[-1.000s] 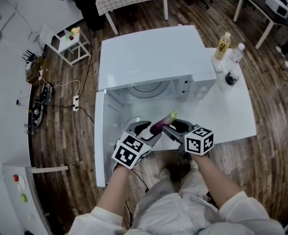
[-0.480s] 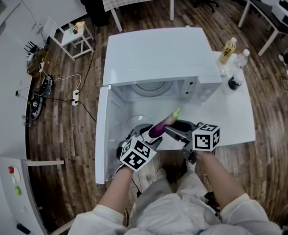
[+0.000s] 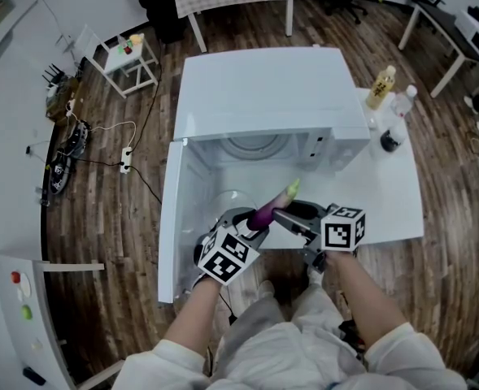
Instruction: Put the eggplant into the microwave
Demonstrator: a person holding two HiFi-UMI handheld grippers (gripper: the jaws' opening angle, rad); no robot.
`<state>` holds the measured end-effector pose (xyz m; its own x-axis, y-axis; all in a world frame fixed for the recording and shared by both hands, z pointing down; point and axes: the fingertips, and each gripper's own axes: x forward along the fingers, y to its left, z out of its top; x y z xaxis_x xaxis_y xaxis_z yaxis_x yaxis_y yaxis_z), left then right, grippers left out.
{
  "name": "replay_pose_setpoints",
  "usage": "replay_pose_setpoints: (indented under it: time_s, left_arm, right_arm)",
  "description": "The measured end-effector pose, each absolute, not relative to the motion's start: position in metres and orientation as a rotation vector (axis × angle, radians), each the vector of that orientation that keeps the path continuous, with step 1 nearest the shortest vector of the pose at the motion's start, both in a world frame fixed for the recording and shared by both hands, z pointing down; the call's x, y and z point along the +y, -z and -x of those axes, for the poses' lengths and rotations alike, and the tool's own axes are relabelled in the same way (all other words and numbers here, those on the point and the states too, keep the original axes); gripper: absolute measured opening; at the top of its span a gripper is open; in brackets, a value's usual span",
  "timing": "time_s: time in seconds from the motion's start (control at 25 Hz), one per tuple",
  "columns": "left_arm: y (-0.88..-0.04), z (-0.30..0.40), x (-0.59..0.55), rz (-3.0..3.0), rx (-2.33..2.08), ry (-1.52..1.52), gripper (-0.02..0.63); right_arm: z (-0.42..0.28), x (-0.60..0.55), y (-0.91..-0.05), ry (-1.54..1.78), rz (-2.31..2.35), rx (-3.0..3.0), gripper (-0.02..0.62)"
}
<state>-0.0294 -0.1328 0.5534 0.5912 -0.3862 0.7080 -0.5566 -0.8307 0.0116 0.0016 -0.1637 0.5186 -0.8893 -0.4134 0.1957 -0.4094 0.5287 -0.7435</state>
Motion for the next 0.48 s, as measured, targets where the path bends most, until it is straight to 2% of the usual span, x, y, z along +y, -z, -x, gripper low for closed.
replay_pose_setpoints:
  time_s: [0.24, 0.48]
  left_arm:
    - [-0.555, 0.029, -0.134, -2.557, -0.813, -1.048, 0.198]
    - [-0.550, 0.040, -0.142, -2.484, -0.877, -1.010, 0.198]
  right_arm:
    - [0.000, -0.161, -0.517, 1.097, 0.810, 2.955, 0.202]
    - [-0.008, -0.160, -0.518, 1.002, 0.869, 3.025, 0.202]
